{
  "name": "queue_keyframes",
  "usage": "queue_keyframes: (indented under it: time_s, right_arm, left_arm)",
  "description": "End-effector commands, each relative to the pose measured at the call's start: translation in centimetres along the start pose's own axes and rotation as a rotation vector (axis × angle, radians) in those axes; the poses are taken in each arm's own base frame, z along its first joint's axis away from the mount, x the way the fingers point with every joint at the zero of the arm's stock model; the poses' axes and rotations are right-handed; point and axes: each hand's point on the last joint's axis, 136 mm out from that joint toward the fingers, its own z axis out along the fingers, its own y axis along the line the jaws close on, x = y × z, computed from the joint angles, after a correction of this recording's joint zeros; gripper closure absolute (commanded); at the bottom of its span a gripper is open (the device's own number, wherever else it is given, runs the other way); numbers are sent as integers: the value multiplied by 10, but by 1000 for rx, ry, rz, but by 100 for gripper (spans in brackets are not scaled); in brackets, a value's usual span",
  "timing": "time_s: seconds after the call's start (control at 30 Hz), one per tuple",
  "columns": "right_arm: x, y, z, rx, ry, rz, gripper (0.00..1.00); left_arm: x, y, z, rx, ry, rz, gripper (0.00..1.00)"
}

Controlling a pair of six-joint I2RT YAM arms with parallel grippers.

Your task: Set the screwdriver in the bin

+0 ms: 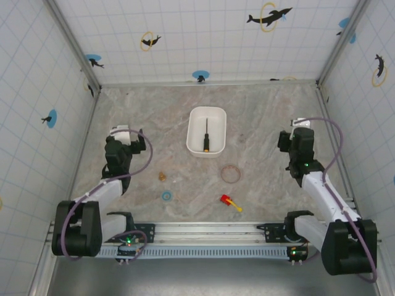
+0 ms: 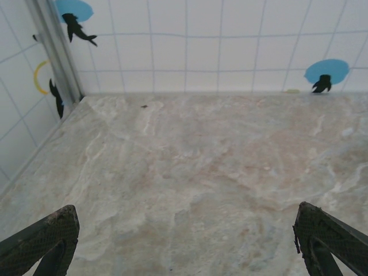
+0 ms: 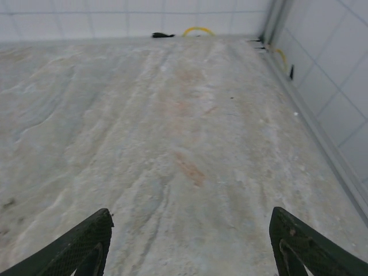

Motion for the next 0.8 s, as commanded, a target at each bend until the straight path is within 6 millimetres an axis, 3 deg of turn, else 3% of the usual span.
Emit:
queue_keyframes:
  time_s: [0.0, 0.07, 0.5, 0.77]
  right_arm:
    - [-30, -14, 1, 16, -243, 115, 26]
    - [-17, -19, 7, 33, -247, 131, 27]
    - [14, -14, 39, 44, -312, 145, 27]
    - [13, -5, 57, 12, -223, 113, 23]
  left_arm:
    - [-14, 14, 0, -37, -112, 0, 2]
    - [-9, 13, 2, -22, -117, -13, 3]
    - [21, 12, 20, -17, -78, -27, 3]
    - [22, 12, 22, -17, -70, -20, 2]
